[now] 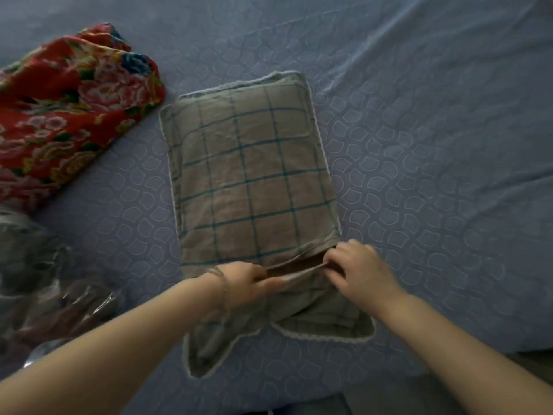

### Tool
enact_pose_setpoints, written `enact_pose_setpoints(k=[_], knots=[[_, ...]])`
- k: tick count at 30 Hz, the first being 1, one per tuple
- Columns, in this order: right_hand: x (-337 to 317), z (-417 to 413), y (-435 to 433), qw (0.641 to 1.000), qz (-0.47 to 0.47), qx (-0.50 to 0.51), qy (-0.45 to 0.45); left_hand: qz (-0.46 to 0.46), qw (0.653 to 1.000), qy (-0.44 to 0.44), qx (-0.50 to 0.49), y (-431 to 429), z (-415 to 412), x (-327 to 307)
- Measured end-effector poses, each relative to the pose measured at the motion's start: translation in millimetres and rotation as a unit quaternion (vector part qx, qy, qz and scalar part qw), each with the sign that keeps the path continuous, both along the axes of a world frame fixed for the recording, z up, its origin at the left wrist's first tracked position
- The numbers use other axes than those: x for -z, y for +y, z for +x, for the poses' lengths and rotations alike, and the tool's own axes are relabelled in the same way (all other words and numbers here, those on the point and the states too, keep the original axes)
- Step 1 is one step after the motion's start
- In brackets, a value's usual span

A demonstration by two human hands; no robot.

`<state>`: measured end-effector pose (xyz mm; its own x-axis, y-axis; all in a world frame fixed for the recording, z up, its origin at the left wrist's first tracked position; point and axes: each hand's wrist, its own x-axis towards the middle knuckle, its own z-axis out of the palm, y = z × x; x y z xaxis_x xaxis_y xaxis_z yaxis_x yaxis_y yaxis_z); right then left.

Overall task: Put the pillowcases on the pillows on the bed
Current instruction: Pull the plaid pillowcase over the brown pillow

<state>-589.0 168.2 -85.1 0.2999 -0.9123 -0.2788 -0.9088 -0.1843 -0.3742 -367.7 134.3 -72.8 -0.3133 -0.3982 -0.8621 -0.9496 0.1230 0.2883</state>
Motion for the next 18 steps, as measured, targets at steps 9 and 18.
enact_pose_setpoints(k=[9, 18], knots=[[44, 47, -1, 0.911, 0.106, 0.385, 0.103, -0.142, 0.898, -0.075, -0.409, 27, 135, 38], [27, 210, 39, 0.979, -0.041, 0.113, -0.165, 0.012, 0.752, 0.092, -0.652, 44, 129, 81]])
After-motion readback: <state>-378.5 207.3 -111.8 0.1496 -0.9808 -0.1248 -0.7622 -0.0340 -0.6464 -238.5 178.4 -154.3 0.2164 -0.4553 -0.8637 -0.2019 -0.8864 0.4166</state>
